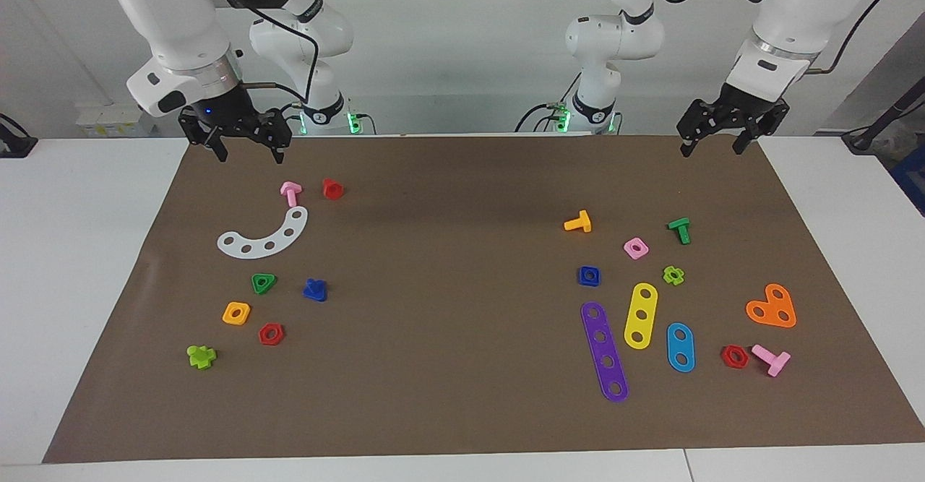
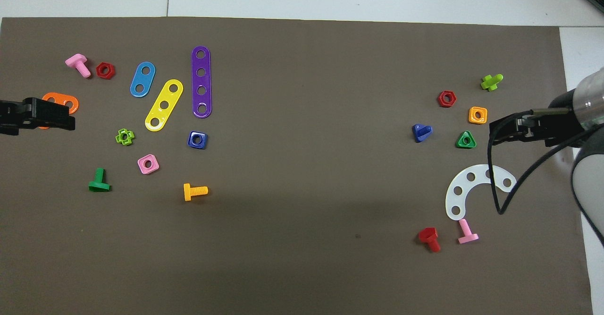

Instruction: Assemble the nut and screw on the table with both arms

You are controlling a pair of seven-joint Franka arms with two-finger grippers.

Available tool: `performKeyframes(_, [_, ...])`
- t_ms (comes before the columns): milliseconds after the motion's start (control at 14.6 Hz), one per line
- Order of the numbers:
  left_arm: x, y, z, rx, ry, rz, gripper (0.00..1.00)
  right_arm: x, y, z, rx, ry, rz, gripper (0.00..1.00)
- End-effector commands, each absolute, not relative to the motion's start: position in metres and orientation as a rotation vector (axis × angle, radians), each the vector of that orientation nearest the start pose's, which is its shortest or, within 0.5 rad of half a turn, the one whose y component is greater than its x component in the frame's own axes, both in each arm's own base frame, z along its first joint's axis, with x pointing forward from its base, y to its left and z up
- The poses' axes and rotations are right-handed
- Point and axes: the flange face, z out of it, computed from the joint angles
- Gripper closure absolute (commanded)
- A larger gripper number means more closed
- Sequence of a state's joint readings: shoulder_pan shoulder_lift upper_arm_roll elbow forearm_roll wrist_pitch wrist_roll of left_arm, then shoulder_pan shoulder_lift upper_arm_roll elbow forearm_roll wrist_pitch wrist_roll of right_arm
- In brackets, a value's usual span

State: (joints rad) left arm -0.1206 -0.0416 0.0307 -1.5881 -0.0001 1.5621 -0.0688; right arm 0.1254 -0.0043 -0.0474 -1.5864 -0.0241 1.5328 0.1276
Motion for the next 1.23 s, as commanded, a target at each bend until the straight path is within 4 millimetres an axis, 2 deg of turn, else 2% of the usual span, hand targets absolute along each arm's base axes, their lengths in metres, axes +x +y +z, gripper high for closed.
performKeyframes(0, [0.528, -0.044, 0.639, -3.096, 0.045, 0.009, 0.0, 0.551, 0.042, 0.611, -3.149, 0.048, 0.033, 0.02])
performKeyframes(137, [0.527, -0.043, 0.64, -3.081, 0.048, 0.021, 0.0, 0.56, 0.049, 0.601, -3.148, 0.031, -0.006, 0.02])
performKeyframes(342, [0.526, -0.043, 0.639, -3.08, 0.05, 0.031, 0.0, 0.586, 0.057, 0.571, -3.148, 0.018, -0.052, 0.02])
performKeyframes(410, [0.526, -0.044, 0.64, -3.082, 0.053, 0.024, 0.0, 0.593, 0.066, 0.562, -3.149, -0.002, -0.069, 0.02])
performKeyframes(615, [0.526, -0.044, 0.641, -3.092, 0.08, 0.014, 0.0, 0.615, 0.071, 0.525, -3.152, -0.002, -0.073, 0.02])
performKeyframes(821, [0.526, -0.049, 0.642, -3.158, 0.079, 0.007, 0.01, 0.634, 0.073, 0.477, -3.157, -0.004, -0.059, 0.02])
performKeyframes(1162, [0.525, -0.063, 0.641, -3.167, 0.135, 0.006, 0.01, 0.63, 0.069, 0.388, -3.165, -0.011, -0.1, 0.02])
